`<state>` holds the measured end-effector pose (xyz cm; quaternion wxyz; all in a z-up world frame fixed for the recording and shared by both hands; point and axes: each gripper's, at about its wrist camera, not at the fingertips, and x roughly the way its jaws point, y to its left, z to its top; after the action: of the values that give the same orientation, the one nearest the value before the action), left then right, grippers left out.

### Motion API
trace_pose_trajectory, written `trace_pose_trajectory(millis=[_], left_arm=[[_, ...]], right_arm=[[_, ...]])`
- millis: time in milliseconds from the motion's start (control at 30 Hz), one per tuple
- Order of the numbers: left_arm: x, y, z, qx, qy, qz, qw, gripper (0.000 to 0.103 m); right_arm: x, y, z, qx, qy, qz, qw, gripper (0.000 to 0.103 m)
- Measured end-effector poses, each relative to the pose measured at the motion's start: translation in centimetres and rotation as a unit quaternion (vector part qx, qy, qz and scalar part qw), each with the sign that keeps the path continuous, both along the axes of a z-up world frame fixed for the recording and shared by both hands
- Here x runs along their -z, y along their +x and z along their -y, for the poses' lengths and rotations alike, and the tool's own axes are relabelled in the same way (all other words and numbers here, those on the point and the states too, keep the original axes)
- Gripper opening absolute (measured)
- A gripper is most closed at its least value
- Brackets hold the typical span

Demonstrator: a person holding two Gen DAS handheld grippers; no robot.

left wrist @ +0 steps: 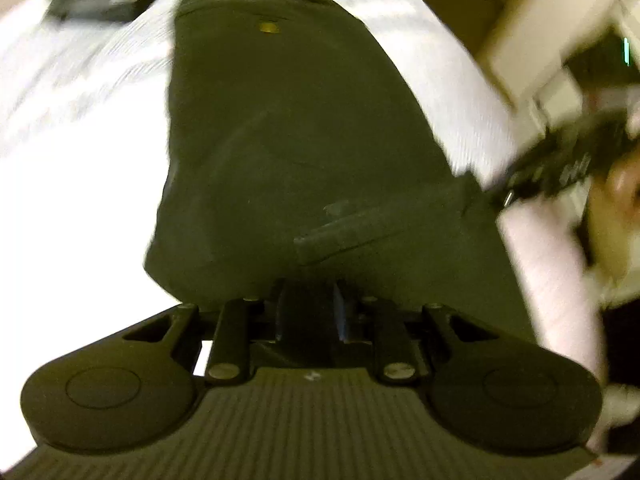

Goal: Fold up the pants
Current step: 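Fold the hem end over toward the waistband with both grippers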

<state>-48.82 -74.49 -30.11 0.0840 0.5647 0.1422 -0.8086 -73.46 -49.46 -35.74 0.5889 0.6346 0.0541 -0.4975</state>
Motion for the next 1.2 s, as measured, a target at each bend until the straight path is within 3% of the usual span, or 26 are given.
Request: trace_pose_trajectory(millis=[100, 200, 400, 500, 567, 633, 867, 933, 1000, 1200], left_arm=[[1.3, 0.5, -0.1, -0.031, 0.040, -0.001, 0.9987, 0.027], [2.8, 1.0, -0.7, -0.030, 0.046, 0.009, 0.9984, 0.027], [-0.7, 4.0, -1.4, -0.075, 0.009, -0.051, 0.9959, 0.028], [0.4, 4.3, -1.0, -0.097, 0.013, -0.049, 0.9940, 0.028], [2.1, 3.4, -1.5, -0.090, 0.010, -0.026, 0.9955, 0.028], [3.1, 3.0, -1.7, -0.085, 0.003, -0.013, 0.9963, 0.028], [4.4, 1.6, -1.2, -0.094, 0.000, 0.003, 0.9956, 0.033], [4.4, 1.5, -1.1, -0.095, 0.002, 0.007, 0.9954, 0.033], [3.8, 1.6, -1.2, -0.094, -0.006, 0.008, 0.9955, 0.033], [0.8, 4.1, -4.4, -0.095, -0.039, -0.007, 0.9947, 0.029]], right_arm=[[0.1, -0.4, 0.6, 0.007, 0.010, 0.002, 1.000, 0.004], [-0.4, -0.2, 1.3, -0.001, 0.007, -0.011, 1.000, 0.002], [-4.9, 0.1, 2.0, -0.046, -0.113, -0.007, 0.992, 0.002], [-1.8, -1.1, 2.7, -0.026, -0.081, -0.017, 0.996, 0.002], [1.4, -1.4, 3.2, -0.027, -0.033, -0.031, 0.999, 0.002], [2.4, -1.8, 2.8, -0.022, -0.023, -0.031, 0.999, 0.002], [0.4, -3.7, 1.1, 0.006, -0.028, -0.061, 0.998, 0.006], [-0.6, -4.2, 0.8, 0.009, -0.025, -0.091, 0.996, 0.015], [-1.6, -4.0, 1.2, 0.019, -0.026, -0.109, 0.993, 0.019], [-3.6, -2.2, -1.1, 0.018, -0.037, -0.099, 0.994, 0.026]])
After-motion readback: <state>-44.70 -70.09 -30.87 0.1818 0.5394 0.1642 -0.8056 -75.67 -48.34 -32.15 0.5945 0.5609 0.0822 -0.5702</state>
